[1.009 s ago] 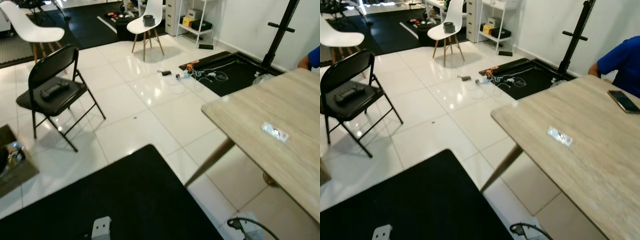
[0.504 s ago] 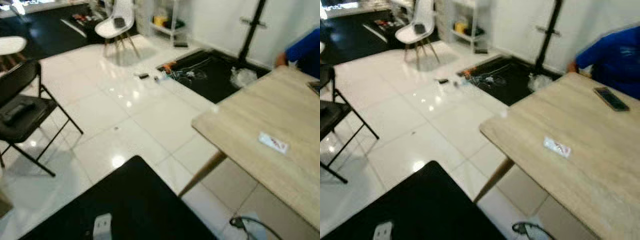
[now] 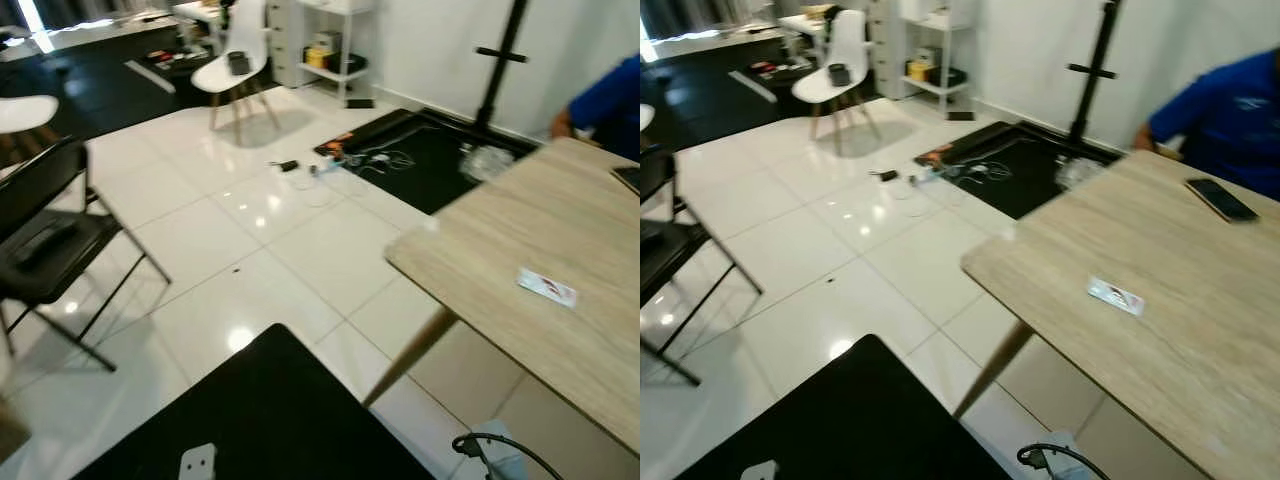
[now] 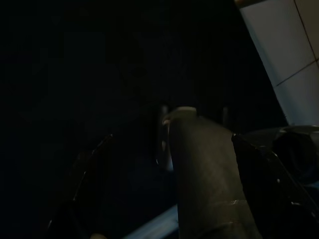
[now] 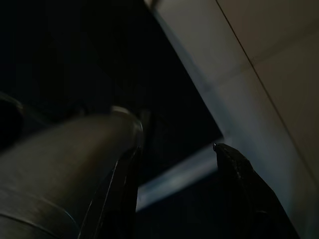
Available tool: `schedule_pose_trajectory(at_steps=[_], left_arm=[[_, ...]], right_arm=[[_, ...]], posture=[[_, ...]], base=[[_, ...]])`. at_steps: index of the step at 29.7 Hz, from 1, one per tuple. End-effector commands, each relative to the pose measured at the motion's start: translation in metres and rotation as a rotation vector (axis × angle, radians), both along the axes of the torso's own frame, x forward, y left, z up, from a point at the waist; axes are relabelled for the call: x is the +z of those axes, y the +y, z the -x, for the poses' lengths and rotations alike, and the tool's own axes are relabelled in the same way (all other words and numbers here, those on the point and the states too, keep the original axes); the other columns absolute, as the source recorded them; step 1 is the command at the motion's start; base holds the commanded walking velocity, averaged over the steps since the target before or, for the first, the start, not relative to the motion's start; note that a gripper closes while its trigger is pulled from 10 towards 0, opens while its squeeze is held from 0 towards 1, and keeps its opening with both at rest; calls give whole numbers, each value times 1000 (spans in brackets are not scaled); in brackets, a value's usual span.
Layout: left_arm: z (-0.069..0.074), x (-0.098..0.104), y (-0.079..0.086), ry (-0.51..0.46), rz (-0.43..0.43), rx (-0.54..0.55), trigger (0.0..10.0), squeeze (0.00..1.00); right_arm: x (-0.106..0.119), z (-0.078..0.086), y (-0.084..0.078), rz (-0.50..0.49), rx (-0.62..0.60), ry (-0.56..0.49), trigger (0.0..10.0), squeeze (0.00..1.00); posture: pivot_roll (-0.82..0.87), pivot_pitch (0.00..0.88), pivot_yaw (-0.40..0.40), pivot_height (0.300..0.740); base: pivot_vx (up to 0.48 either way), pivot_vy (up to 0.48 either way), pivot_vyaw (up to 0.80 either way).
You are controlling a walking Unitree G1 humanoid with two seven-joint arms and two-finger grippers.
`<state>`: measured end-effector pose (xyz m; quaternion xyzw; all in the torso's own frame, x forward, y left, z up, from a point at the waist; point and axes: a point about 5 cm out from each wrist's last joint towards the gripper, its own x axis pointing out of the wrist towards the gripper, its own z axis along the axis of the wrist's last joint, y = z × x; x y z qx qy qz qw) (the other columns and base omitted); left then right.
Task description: Restocking fridge
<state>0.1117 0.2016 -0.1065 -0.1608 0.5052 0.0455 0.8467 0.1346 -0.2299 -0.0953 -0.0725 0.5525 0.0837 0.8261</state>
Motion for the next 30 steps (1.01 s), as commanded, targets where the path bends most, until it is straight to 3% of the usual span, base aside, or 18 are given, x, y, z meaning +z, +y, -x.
schedule_pose_trajectory(at_steps=[1,25,30], left_arm=[[-3,2,7,-11,-21,15,10000,0],[-3,1,4,-7,-19,2,10000,0],[-4,1,2,-11,-4,-3,10000,0]], right_arm=[[-2,8,-3,16,0,33,10000,0],[-4,13,-2,18,-15,50,10000,0],[-4,12,-1,6,-31,39,10000,0]], posture=[[-38,0,20,740],[-35,0,19,740],[-35,0,21,740]], base=[[0,0,-769],[0,0,-771],[0,-90,0]])
